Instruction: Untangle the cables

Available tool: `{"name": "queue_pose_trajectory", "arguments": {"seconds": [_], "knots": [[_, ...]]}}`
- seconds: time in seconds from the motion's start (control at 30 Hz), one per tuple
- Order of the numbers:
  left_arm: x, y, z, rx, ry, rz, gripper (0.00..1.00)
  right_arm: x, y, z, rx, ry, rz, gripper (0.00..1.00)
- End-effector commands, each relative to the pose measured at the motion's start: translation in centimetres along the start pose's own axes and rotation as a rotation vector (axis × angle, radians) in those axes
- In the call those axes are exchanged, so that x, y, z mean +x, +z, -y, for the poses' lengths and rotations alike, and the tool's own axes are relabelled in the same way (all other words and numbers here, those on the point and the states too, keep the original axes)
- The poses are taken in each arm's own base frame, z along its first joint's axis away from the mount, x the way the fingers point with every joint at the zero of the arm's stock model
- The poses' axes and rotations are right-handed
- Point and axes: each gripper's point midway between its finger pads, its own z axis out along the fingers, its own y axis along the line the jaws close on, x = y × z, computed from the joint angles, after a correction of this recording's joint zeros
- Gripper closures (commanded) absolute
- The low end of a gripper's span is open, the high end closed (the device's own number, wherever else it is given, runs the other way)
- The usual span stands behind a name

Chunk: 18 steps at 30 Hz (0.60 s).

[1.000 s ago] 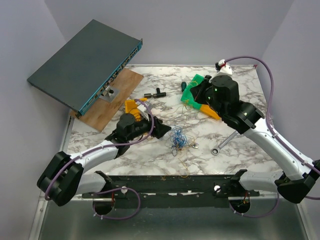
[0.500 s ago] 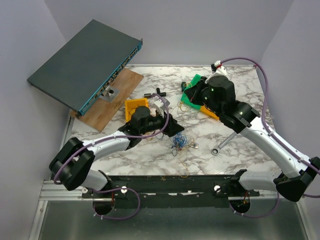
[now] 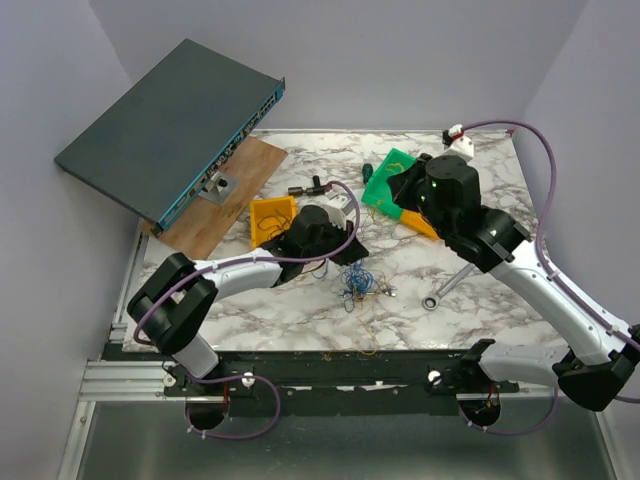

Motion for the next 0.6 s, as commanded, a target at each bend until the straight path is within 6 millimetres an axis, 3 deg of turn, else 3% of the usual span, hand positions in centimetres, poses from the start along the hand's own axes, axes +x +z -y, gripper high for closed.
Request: {"name": "queue_pose_trajectory", "arguments": {"seconds": [0.0,0.1,0.3,0.57], "knots": [[-0.2,-3.0,-1.4,-0.117,-0.023,0.063,1.00,-3.8,-2.5,6.5,0.330,-0.058,0.162,0.99],[-0.3,-5.9,-1.6,-0.134,-0.041,0.117,1.00,-4.3,-3.7,9.6,0.465,-0.125,0.219,0.99],[2.2,-10.1,-5.8,-0.296,-0.194,0.132,1.00,-5.1,-6.2,14.2,0.696,-0.237,0.272,0.99],[5.3,-13.7,-11.1,-0.455,-0.354,0.153,1.00,-9.2,-11.8,17.9,0.875,-0.202,0.431,0.99]]}}
